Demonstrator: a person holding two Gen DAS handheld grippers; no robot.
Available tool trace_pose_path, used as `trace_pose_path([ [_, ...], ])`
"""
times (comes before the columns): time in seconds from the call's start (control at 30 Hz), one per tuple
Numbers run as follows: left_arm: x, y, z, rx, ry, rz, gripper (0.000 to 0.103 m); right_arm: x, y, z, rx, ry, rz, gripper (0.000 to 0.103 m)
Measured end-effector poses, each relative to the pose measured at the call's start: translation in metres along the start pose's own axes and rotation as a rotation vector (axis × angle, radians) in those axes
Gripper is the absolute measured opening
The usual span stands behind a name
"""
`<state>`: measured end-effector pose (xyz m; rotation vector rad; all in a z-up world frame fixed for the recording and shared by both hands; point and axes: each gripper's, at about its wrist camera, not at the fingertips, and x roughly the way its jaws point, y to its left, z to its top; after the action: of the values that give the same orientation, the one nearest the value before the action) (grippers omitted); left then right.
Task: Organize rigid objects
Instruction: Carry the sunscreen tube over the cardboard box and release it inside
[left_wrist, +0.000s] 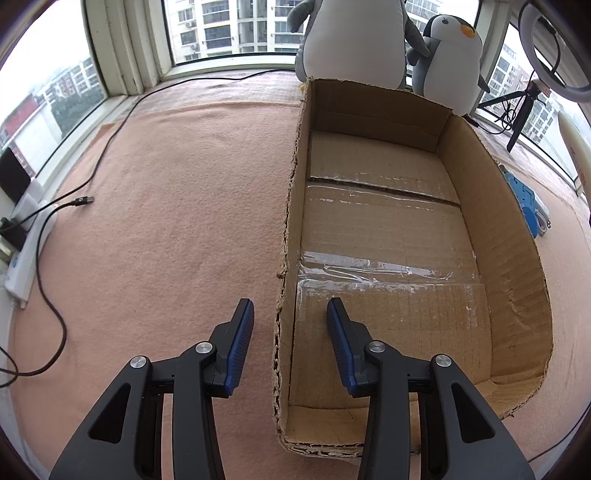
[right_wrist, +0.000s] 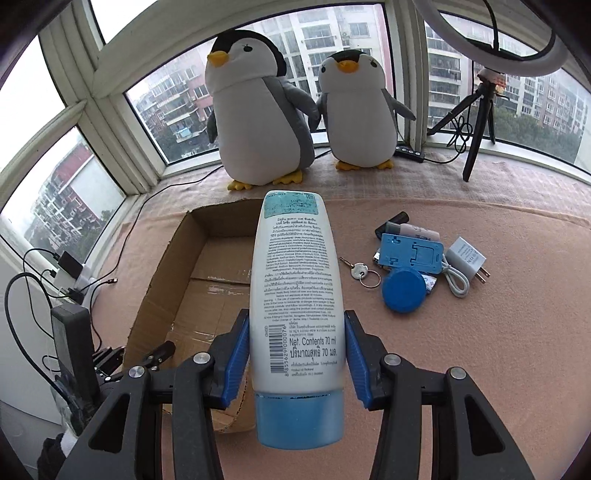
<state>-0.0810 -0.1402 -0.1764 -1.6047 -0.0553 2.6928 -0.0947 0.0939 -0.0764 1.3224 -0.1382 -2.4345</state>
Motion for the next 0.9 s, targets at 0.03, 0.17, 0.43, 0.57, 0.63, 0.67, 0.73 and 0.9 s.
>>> trace_pose_path([
  [0.03,0.0,0.0,0.0,-0.002,0.0,-0.001,0.039,0.004,0.01,0.002,-0.014,0.003,0.013,0.044],
  [0.17,0.0,0.0,0.0,-0.004,-0.001,-0.003,0.039,0.024,0.041,0.004,-0.06,0.026,0.045,0.044],
  [0.43,-0.001,0.001,0.0,-0.002,-0.002,-0.003,0.039,0.066,0.068,-0.003,-0.094,0.097,0.057,0.044],
  [0.57,-0.001,0.0,0.001,0.002,-0.002,0.003,0.039,0.077,0.066,-0.006,-0.091,0.121,0.071,0.044],
  [0.63,-0.001,-0.001,0.001,0.006,-0.002,0.008,0.039,0.078,0.065,-0.006,-0.097,0.124,0.075,0.045],
  [0.67,-0.001,-0.001,0.002,0.007,-0.002,0.01,0.039,0.078,0.064,-0.006,-0.099,0.123,0.08,0.047],
  [0.73,0.0,-0.003,0.002,0.009,-0.002,0.01,0.039,0.076,0.063,-0.004,-0.1,0.116,0.091,0.064],
  [0.9,-0.001,-0.007,0.003,0.023,-0.005,0.017,0.039,0.068,0.06,0.0,-0.086,0.084,0.097,0.071],
])
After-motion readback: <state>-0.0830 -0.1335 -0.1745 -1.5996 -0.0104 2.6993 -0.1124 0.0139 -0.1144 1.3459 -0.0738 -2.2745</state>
